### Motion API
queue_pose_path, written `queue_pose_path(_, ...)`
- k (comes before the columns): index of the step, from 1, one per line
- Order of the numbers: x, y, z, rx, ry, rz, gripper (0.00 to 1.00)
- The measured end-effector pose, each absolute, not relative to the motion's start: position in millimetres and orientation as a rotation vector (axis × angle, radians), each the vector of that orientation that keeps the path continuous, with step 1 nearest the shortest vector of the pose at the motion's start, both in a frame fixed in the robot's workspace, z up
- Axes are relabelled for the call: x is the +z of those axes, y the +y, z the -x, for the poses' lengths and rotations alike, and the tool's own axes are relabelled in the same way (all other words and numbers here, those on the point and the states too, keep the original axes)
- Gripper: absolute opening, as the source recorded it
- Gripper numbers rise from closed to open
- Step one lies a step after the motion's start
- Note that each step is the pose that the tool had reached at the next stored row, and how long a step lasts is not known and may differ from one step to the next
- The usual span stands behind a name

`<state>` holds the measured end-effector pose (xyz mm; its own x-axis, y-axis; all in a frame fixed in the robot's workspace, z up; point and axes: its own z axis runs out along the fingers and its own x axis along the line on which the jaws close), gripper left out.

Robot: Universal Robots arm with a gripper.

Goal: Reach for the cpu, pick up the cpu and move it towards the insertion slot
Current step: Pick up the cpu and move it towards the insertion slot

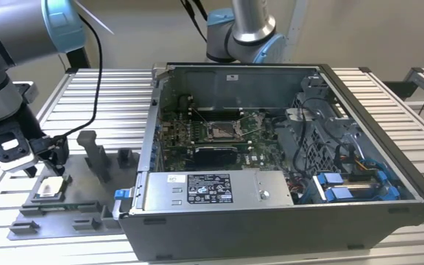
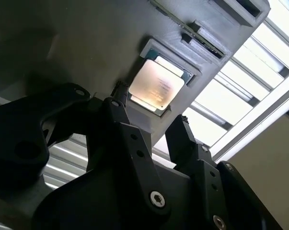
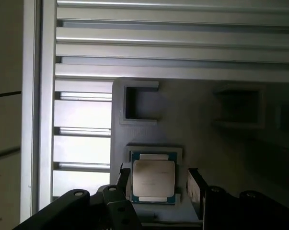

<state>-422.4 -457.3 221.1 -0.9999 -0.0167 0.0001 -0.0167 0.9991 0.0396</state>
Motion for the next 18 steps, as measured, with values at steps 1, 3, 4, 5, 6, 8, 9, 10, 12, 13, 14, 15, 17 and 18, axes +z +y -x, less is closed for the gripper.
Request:
queue_pose_path(1, 220.7, -457.7, 422.5, -0.062, -3.140, -0.026, 1.00)
queue_pose_path(3, 219.7, -458.3, 422.8, -0.062, -3.141, -0.026, 1.00)
queue_pose_path(4, 219.3, -458.7, 422.9, -0.062, -3.140, -0.026, 1.00)
queue_pose_path(5, 218.8, -459.0, 423.0, -0.062, -3.140, -0.026, 1.00)
queue_pose_path(6, 218.4, -459.2, 423.1, -0.062, -3.140, -0.026, 1.00)
queue_pose_path(8, 217.7, -459.9, 423.3, -0.062, -3.140, -0.026, 1.00)
queue_pose_path(9, 217.4, -460.4, 423.4, -0.062, -3.140, -0.026, 1.00)
queue_pose_path(10, 217.0, -460.8, 423.6, -0.062, -3.140, -0.026, 1.00)
queue_pose_path(12, 216.4, -462.1, 424.0, -0.062, -3.140, -0.026, 1.00)
queue_pose_path(13, 216.0, -462.8, 424.3, -0.062, -3.140, -0.026, 1.00)
queue_pose_path(14, 215.6, -463.7, 424.5, -0.062, -3.140, -0.026, 1.00)
queue_pose_path(15, 215.1, -464.4, 424.6, -0.062, -3.141, -0.026, 1.00)
queue_pose_path(17, 214.1, -465.7, 424.8, -0.062, -3.140, -0.026, 1.00)
queue_pose_path(18, 213.3, -466.2, 424.9, -0.062, -3.140, -0.026, 1.00)
